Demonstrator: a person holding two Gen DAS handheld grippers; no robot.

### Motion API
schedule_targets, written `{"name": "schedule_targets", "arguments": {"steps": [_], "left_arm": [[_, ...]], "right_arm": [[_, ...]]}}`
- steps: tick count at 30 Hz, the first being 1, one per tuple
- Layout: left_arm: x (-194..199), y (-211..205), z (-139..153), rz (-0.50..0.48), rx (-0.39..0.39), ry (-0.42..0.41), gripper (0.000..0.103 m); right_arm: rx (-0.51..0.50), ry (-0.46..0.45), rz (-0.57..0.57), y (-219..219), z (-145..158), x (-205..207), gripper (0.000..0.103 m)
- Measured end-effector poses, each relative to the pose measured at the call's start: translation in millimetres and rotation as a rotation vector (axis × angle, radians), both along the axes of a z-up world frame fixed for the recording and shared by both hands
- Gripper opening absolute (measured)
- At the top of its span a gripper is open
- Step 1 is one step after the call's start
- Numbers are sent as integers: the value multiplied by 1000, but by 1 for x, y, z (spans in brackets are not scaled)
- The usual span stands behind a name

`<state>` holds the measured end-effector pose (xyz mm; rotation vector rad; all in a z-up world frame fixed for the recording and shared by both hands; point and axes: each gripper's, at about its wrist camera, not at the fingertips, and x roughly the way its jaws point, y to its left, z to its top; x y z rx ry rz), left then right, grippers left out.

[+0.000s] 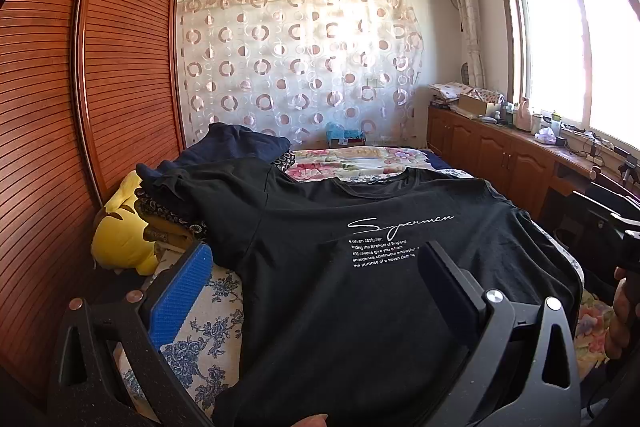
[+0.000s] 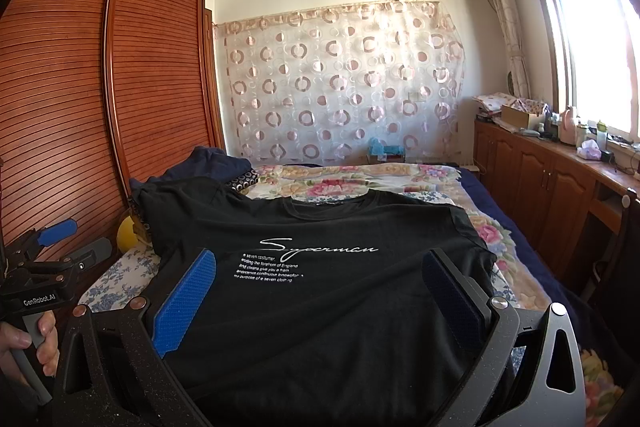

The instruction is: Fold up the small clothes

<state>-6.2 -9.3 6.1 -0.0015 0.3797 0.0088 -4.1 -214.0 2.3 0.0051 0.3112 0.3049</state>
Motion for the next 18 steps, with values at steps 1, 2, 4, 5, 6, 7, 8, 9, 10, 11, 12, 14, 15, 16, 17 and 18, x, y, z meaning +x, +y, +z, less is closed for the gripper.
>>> {"name": "schedule_targets", "arguments": {"steps": [1, 2, 4, 5, 6, 7, 8, 9, 10, 11, 12, 14, 15, 16, 17, 18], "left_arm": [[0, 0, 0, 1, 1, 1, 103], [0, -2, 1, 0, 0, 1, 103], [1, -1, 0, 1, 3, 2, 103], [0, -2, 0, 1, 2, 1, 103], [1, -1, -1, 1, 3, 1, 103], [1, -1, 0, 1, 3, 2, 103], [1, -1, 0, 2, 4, 2, 103], [0, -2, 0, 2, 3, 1, 103], [1, -1, -1, 1, 4, 2, 103], [0, -3, 0, 1, 4, 1, 103], [0, -2, -1, 2, 5, 2, 103], [0, -1, -1, 0, 5, 2, 103], [1, -1, -1, 1, 5, 2, 103], [1, -1, -1, 1, 5, 1, 103], [1, -1, -1, 1, 5, 1, 103], [2, 0, -3, 0, 5, 0, 103]], "right_arm": [[0, 0, 0, 0, 1, 0, 103], [0, 0, 0, 0, 1, 1, 103], [0, 1, 0, 0, 1, 1, 103], [0, 0, -1, 0, 1, 1, 103], [0, 1, 1, 0, 1, 1, 103], [0, 1, 2, 0, 2, 0, 103], [-1, 0, 2, 1, 2, 0, 103], [-1, 1, 2, 0, 2, 0, 103], [0, 2, 3, 0, 2, 0, 103], [0, 2, 3, 0, 2, 0, 103], [0, 2, 3, 0, 2, 0, 103], [-1, 2, 3, 0, 2, 0, 103], [-1, 1, 3, 0, 2, 0, 103], [-1, 1, 3, 0, 2, -1, 103], [-1, 2, 3, 0, 2, 0, 103], [-2, 2, 3, 0, 2, -1, 103]]}}
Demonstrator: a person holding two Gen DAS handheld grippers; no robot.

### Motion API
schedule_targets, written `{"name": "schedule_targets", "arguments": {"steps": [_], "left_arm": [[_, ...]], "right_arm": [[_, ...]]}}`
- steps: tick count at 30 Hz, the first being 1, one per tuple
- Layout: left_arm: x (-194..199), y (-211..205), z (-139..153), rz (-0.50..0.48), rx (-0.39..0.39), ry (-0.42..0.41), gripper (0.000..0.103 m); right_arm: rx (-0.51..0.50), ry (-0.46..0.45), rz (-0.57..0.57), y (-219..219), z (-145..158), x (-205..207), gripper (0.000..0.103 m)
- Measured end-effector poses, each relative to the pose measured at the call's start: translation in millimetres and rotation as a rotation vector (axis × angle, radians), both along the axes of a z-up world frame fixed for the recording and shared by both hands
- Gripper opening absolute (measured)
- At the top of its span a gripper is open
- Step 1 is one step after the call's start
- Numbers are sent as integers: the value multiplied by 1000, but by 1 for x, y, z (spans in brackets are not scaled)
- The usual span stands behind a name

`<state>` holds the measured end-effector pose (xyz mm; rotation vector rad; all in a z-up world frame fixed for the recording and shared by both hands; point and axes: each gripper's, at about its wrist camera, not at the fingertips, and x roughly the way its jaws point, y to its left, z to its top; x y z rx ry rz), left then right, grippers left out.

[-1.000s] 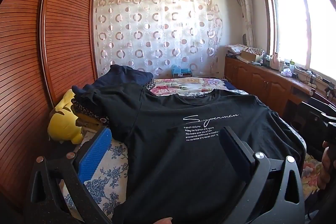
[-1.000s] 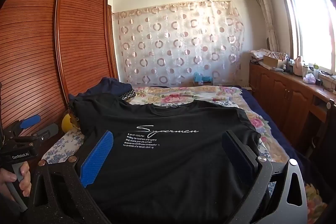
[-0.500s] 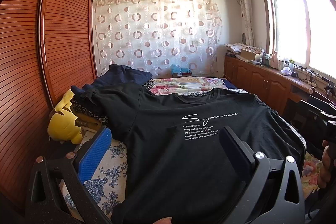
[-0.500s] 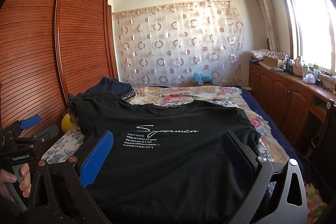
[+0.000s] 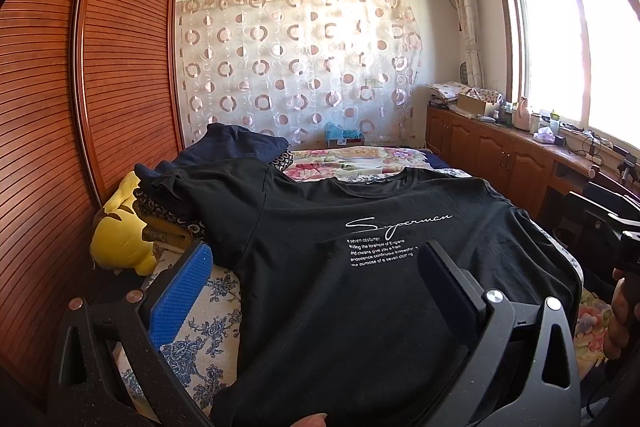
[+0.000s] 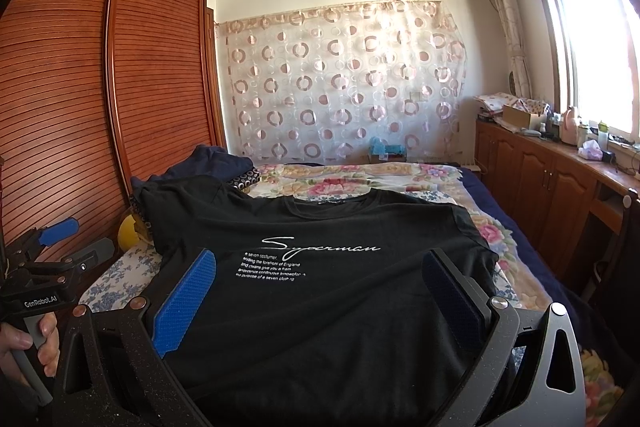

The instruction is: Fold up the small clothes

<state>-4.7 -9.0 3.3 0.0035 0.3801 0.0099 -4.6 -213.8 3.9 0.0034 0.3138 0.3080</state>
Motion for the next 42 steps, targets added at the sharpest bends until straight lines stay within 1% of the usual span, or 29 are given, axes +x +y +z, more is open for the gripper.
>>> {"name": "schedule_targets", "arguments": {"steps": [16, 18, 23, 42], "left_arm": [[-2, -3, 2, -1, 4, -3, 103], [-2, -6, 8, -5, 6, -5, 103], [-2, -7, 11, -7, 6, -5, 103], [-3, -8, 9, -5, 11, -9, 103]], "right_arm": [[0, 1, 1, 0, 0, -1, 103], [-1, 1, 1, 0, 0, -1, 103], [0, 1, 2, 0, 0, -1, 103], [-3, 3, 11, 2, -1, -1, 103]]}}
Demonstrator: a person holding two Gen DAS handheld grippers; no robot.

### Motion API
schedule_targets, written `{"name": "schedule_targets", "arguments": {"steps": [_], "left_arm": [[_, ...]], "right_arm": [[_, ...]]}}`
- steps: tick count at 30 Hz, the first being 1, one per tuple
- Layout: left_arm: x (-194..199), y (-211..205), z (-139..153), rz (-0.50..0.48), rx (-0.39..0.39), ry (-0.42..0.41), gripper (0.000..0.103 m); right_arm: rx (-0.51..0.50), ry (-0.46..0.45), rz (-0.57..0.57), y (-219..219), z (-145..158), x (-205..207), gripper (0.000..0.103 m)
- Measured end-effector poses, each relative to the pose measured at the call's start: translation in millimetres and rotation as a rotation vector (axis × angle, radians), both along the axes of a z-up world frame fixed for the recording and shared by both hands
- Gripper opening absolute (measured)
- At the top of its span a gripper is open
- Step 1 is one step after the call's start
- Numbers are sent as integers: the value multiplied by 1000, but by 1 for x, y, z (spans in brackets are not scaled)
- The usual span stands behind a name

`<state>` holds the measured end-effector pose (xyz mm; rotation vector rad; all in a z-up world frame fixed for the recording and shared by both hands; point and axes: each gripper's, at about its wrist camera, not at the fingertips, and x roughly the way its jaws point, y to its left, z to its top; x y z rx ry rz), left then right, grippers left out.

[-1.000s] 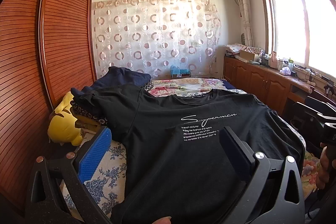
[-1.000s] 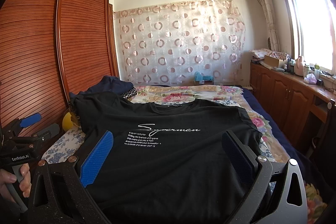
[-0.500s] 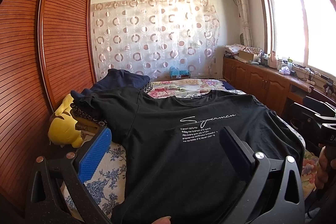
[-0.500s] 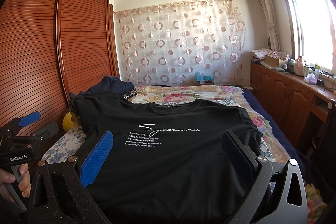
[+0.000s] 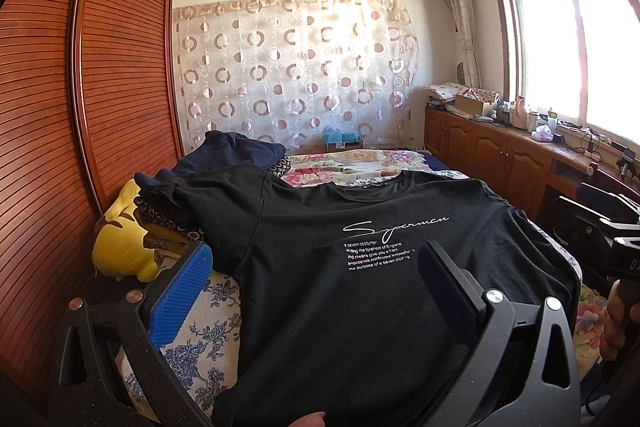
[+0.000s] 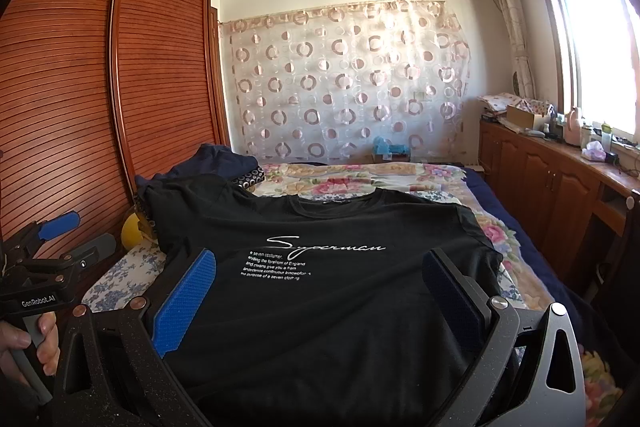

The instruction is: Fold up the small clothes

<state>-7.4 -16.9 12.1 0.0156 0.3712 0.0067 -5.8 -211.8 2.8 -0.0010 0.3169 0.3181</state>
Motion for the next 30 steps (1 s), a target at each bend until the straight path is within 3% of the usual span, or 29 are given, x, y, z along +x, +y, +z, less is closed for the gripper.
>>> {"name": "schedule_targets", "arguments": {"steps": [11, 22, 30], "left_arm": [[4, 5, -3, -2, -10, 33, 103], [20, 37, -28, 15, -45, 87, 103], [36, 64, -42, 53, -29, 117, 103]], "right_arm": [[5, 22, 11, 3, -6, 10, 103], [-15, 45, 43, 12, -13, 28, 103], [-42, 34, 66, 22, -21, 51, 103]]}}
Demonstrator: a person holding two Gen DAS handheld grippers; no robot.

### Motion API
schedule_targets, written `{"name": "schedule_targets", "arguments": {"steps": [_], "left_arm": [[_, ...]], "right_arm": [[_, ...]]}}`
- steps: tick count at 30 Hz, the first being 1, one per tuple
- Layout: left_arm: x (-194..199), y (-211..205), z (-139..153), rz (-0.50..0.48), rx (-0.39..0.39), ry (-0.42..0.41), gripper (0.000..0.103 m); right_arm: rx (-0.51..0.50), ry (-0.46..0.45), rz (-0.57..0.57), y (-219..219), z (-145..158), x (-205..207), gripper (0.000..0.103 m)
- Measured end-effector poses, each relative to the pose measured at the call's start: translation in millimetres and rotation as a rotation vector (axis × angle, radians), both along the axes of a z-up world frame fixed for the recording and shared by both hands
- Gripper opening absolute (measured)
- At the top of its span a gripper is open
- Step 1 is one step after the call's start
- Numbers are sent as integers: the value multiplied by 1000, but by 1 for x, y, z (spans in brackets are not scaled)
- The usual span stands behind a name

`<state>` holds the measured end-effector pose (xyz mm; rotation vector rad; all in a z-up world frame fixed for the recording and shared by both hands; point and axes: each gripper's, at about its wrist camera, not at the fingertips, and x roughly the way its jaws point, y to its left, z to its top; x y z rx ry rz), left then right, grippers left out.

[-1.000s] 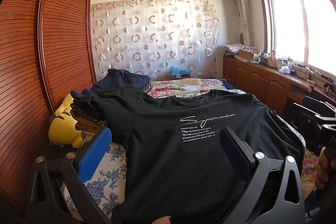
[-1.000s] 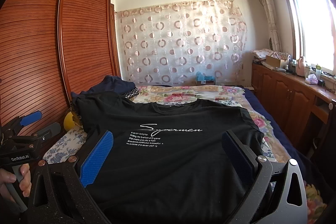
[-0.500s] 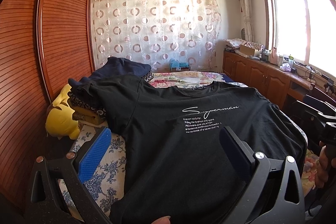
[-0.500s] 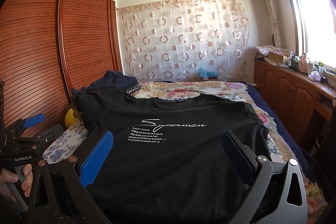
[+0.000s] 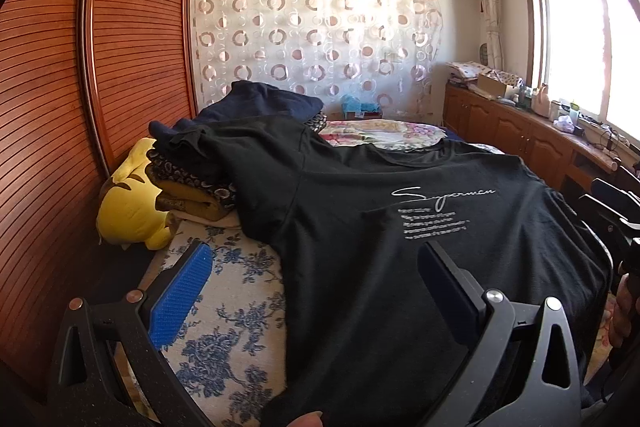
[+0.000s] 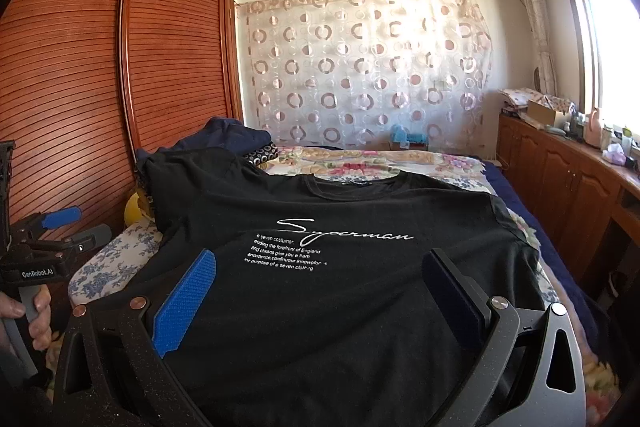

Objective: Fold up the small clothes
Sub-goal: 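Grasp the shirt sleeve with the left tool and fold it onto the body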

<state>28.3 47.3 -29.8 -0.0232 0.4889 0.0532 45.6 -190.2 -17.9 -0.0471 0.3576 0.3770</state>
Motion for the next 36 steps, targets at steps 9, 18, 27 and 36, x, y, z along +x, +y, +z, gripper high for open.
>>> {"name": "schedule_targets", "arguments": {"steps": [9, 18, 27, 36], "left_arm": [[27, 29, -6, 3, 17, 26, 103], [66, 62, 5, 1, 36, 65, 97], [118, 105, 18, 21, 5, 105, 60], [160, 141, 9, 91, -50, 174, 43]], "right_arm": [[-41, 29, 98, 16, -20, 31, 103], [-76, 89, 147, 14, -22, 53, 103], [-96, 142, 180, 17, -21, 68, 101], [-103, 170, 173, 19, -25, 79, 101]]}}
